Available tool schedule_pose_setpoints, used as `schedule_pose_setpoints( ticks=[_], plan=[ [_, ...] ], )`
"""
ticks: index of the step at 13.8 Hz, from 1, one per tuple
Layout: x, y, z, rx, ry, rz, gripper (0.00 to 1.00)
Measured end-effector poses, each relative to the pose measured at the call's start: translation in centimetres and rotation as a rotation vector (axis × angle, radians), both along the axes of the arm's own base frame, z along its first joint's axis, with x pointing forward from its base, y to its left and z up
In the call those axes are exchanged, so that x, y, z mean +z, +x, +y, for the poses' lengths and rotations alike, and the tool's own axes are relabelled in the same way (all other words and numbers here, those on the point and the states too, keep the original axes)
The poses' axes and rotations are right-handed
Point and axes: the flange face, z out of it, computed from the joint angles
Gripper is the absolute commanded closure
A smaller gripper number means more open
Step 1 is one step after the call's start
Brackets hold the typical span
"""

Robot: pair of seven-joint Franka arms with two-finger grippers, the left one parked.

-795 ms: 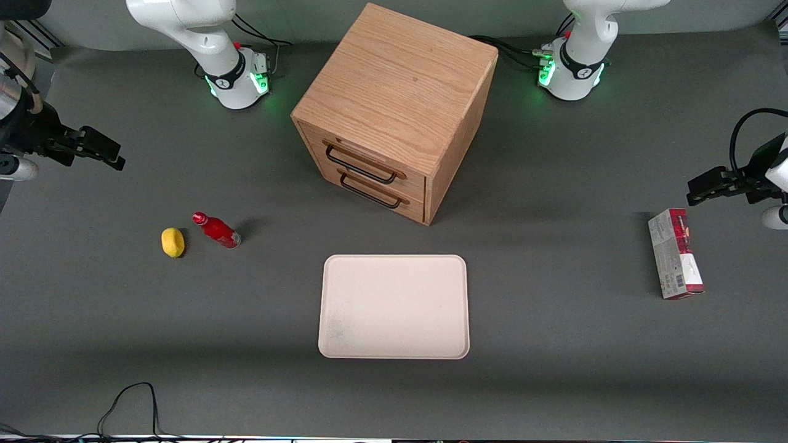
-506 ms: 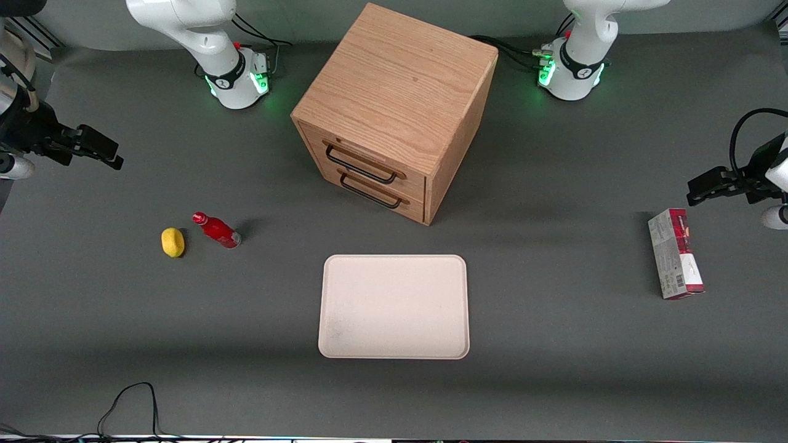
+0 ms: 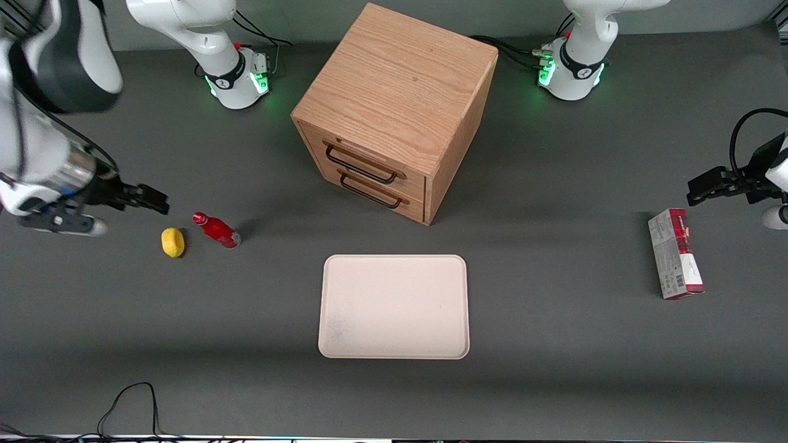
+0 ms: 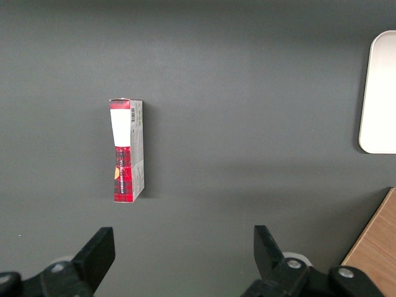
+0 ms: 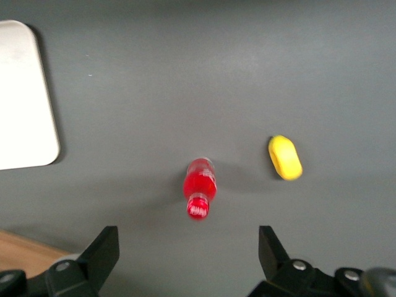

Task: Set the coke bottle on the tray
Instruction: 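Move the right gripper down over the red Coca-Cola bottle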

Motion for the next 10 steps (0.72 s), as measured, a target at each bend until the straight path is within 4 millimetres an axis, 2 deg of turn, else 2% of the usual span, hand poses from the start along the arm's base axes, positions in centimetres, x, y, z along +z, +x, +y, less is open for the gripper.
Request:
schedule_pose_setpoints(
  ticks=[2,4,10],
  plan=[
    [-4.3,-1.0,0.0,0.002,0.0,-0.015,0.0],
    [-7.8,-2.3,0.0,0.028,0.0,-0.008,0.0],
    [-12.7,-4.7,-0.2,0.07,-0.001,-0.065,0.0]
  ],
)
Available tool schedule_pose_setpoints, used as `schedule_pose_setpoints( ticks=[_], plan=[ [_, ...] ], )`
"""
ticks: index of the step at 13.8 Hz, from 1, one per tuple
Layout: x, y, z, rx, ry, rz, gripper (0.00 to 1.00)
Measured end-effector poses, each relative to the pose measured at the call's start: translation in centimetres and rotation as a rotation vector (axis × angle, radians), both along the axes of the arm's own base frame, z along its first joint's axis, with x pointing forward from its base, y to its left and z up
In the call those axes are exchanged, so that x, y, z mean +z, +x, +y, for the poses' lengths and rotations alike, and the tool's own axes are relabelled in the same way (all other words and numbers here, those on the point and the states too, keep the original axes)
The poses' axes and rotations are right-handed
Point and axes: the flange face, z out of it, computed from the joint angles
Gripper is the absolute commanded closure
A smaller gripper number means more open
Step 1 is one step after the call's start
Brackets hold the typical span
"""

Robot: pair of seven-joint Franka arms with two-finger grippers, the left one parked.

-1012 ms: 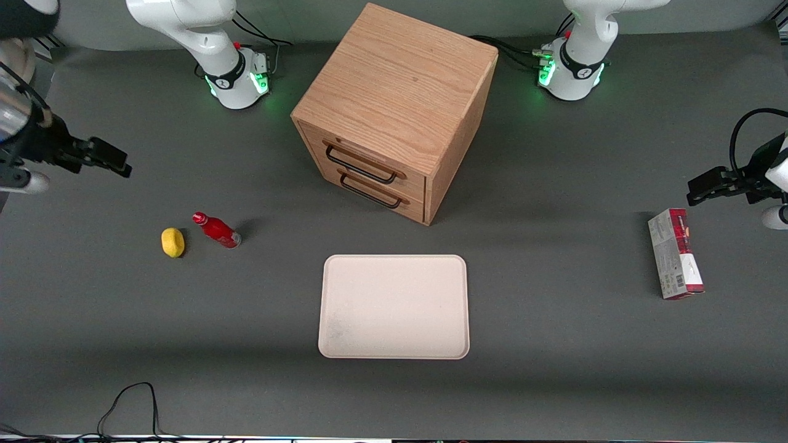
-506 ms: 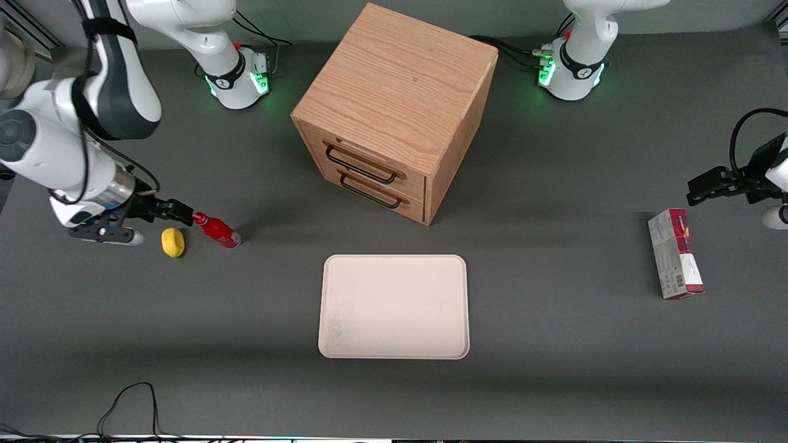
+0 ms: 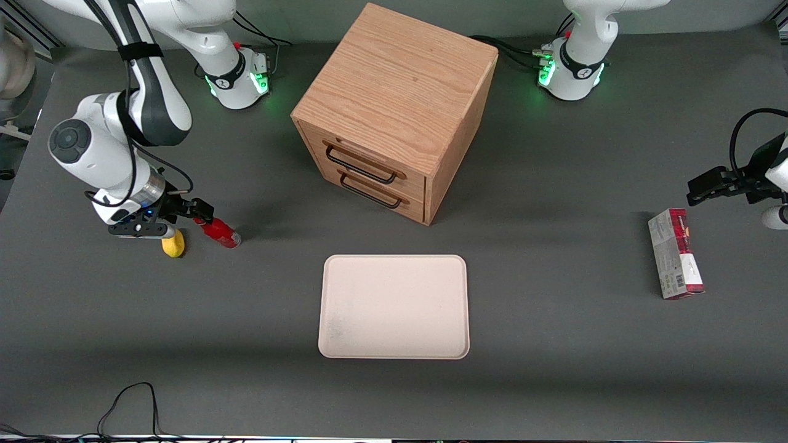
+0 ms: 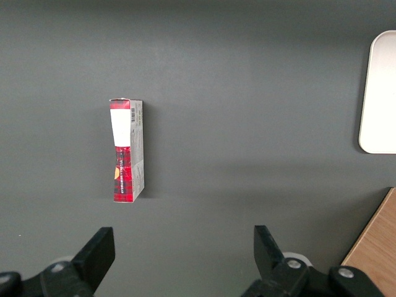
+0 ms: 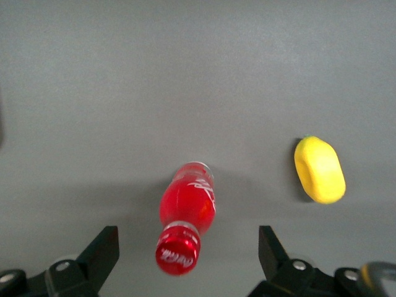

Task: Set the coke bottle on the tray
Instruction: 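Move the right gripper down over the red Coca-Cola bottle, then close the right gripper around the red bottle's cap end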

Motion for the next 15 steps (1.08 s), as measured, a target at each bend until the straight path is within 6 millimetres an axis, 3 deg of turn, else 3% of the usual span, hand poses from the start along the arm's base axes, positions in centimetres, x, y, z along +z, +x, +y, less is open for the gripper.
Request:
schedule_pose_setpoints(
  ticks=[2,3,4,6,7,13,15],
  plan=[
    [-1.3,-0.8,0.0,0.0,0.0,0.001,0.03],
    [-1.6,-1.1,-0.1,0.0,-0.001,-0.001,0.1],
    [-1.8,-1.2,-0.1,0.001,-0.001,-0.003,0.29],
    [-2.2,-1.5,-0.1,0.001,0.0,-0.015,0.92],
    [-2.4,-1.6,-0.1,0.001,0.0,-0.015,1.0],
    [-2.1,-1.2,0.0,0.0,0.002,-0.035,1.0],
    [-0.6,0.0,0.2,0.003,0.004,-0.067,1.0]
  ],
)
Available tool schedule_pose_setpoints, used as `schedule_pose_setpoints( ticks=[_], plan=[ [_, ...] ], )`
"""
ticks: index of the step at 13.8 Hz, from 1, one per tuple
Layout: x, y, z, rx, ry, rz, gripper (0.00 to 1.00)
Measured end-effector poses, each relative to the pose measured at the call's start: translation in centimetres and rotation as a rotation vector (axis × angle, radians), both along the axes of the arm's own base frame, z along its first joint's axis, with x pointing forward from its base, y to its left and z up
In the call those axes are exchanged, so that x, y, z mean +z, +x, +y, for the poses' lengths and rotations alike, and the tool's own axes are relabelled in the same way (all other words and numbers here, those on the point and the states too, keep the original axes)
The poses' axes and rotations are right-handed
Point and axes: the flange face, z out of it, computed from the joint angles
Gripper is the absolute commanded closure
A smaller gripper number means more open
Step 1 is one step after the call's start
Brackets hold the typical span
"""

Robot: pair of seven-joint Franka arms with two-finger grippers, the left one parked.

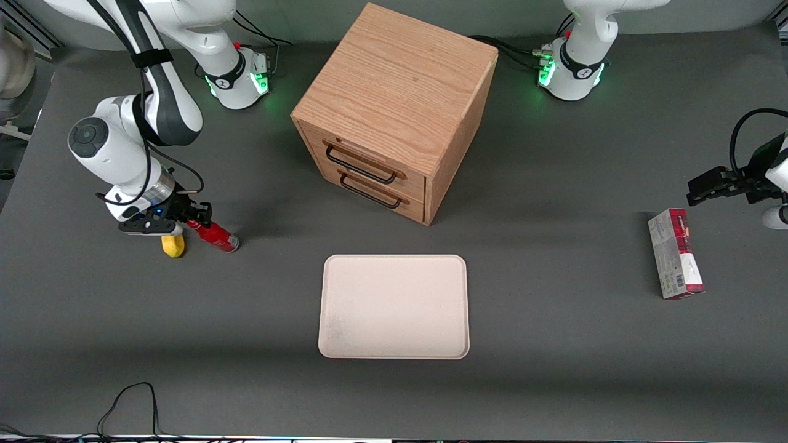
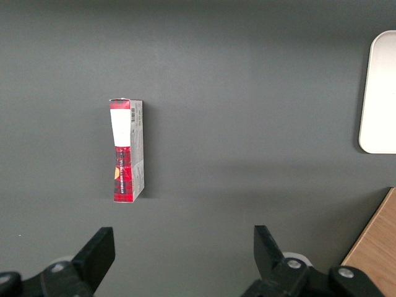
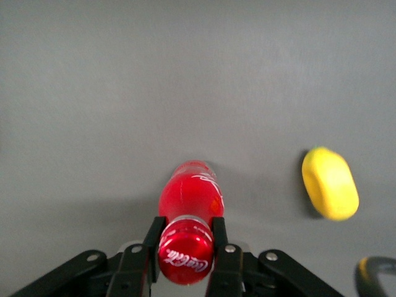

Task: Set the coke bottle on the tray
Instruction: 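Close the right gripper around the red bottle's cap end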

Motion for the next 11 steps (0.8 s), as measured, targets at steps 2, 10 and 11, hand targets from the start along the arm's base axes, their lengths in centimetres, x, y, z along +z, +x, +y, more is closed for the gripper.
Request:
schedule_pose_setpoints(
  ticks=[2,10,11],
  plan=[
    [2.9,1.8,0.8,0.008,0.002,0.001,1.0],
    [21.4,7.4,4.4,0.033,0.006,0.12,1.0],
    [23.2,7.9,5.1,0.028,0.01,0.131,1.0]
  ],
)
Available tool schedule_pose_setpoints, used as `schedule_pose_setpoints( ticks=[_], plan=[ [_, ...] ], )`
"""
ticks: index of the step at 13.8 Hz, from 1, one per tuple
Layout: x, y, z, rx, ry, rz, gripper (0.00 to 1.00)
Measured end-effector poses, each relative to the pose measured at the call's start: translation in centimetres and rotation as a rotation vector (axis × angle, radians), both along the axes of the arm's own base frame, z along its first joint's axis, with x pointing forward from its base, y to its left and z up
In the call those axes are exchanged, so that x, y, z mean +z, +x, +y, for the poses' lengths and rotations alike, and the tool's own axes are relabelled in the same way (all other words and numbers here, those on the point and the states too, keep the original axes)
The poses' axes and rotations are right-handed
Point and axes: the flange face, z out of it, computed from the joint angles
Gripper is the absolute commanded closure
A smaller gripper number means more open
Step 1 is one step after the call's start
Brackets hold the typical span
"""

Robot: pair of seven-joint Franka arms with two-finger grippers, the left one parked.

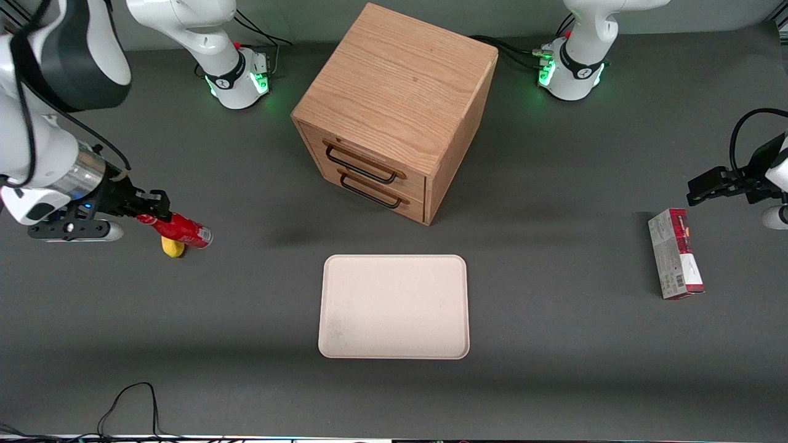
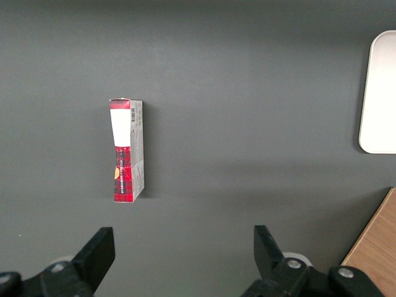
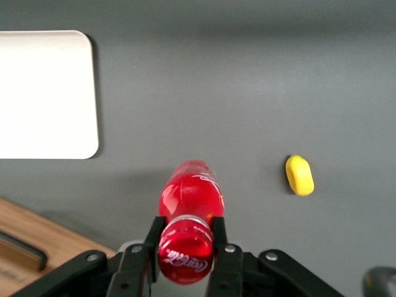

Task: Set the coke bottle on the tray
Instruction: 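Lift the bottle and carry it with the right gripper onto the tray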

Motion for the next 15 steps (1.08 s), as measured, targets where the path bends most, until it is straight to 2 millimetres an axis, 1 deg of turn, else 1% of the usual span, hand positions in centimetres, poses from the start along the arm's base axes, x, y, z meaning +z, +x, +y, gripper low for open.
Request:
schedule_pose_setpoints(
  ticks=[2,3,4,6,7,8,10,11,12,13,15],
  plan=[
    [3.1,1.0,2.4,-0.021,0.008,0.003,1.0],
    [4.1,1.4,4.2,-0.031,0.016,-0.004,1.0],
    [4.8,1.8,6.6,-0.046,0.03,-0.015,1.0],
    [5.2,2.4,12.4,-0.07,0.041,-0.04,1.0],
    [4.8,2.5,16.3,-0.063,0.031,-0.059,1.0],
    [4.2,2.6,19.0,-0.054,0.026,-0.068,1.0],
    [2.4,2.8,22.7,-0.025,0.019,-0.07,1.0],
    [1.4,3.1,23.8,-0.012,0.022,-0.068,1.0],
    [0.5,3.7,24.3,-0.006,0.028,-0.073,1.0],
    [-0.5,4.6,24.3,-0.008,0.033,-0.086,1.0],
    [-3.8,7.1,24.0,-0.016,0.024,-0.12,1.0]
  ],
)
